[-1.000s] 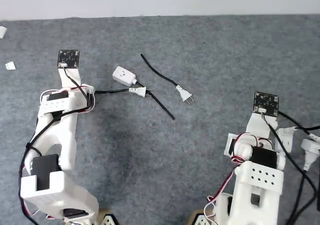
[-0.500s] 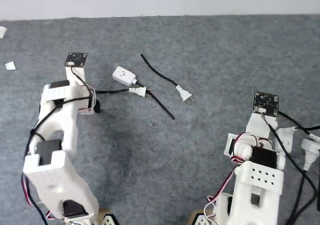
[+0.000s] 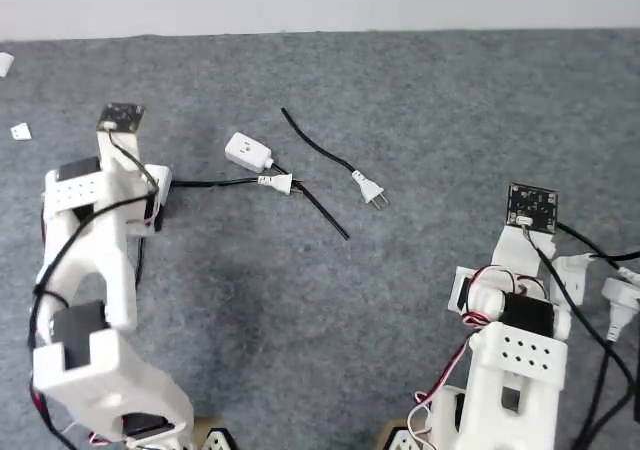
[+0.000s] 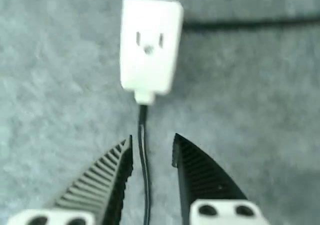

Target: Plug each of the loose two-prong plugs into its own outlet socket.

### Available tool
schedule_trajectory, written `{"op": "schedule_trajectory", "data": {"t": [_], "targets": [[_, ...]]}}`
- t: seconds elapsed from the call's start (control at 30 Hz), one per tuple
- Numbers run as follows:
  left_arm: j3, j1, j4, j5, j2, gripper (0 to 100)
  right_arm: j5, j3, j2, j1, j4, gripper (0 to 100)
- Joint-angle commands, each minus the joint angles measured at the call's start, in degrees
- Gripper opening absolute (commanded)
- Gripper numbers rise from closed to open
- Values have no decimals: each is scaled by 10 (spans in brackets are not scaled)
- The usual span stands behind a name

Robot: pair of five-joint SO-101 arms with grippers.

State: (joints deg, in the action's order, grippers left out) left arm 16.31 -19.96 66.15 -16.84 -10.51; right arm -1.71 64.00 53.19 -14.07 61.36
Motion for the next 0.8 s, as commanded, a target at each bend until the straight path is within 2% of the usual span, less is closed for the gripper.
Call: {"op": "schedule_trajectory", "data": {"t": [0.0, 0.13, 0.3, 0.5, 0.77], "targets": [[56, -2, 9, -43, 82, 120, 1, -3, 11, 2, -11, 208], [130, -9, 9, -57, 133, 120, 1, -3, 11, 2, -11, 208], [173, -55, -9, -59, 161, 122, -4, -3, 11, 2, -10, 208], [196, -106, -26, -59, 165, 250, -24, 4, 12, 2, -10, 208], [244, -91, -27, -84, 160, 235, -24, 4, 12, 1, -9, 208]]}}
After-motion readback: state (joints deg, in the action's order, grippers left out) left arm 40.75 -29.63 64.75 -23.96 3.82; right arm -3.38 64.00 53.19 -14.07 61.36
